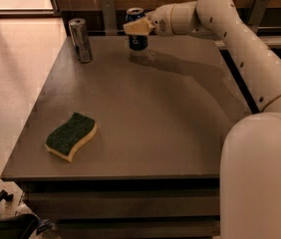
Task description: Move pepsi can near sponge
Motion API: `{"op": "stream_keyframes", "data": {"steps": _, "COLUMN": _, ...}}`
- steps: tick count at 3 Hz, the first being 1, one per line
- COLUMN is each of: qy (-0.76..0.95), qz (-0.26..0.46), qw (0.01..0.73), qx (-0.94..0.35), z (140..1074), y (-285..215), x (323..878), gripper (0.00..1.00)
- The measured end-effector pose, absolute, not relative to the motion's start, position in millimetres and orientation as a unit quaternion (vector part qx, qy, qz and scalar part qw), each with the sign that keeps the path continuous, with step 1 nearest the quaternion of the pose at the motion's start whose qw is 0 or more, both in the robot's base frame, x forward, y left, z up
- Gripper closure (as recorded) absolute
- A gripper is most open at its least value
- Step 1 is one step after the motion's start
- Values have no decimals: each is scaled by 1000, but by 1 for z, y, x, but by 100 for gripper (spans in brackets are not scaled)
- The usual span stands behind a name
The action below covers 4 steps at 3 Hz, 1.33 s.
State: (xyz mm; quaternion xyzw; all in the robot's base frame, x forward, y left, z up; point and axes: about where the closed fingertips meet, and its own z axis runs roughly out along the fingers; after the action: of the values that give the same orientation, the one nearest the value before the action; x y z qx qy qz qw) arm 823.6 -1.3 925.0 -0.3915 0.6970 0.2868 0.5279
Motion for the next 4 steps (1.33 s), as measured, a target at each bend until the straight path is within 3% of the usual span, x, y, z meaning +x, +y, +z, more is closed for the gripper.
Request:
{"op": "stream_keyframes", "data": {"steps": 2, "qy": 675, "qz": 296, "qw": 516, "qx": -436, "z": 1001, "y": -23, "x": 717, "gripper": 100}}
{"op": "stream_keyframes", "data": {"steps": 4, "qy": 645, "qz": 330, "qw": 520, "qx": -453, "z": 1013, "y": -16, "x": 617, "gripper": 100}}
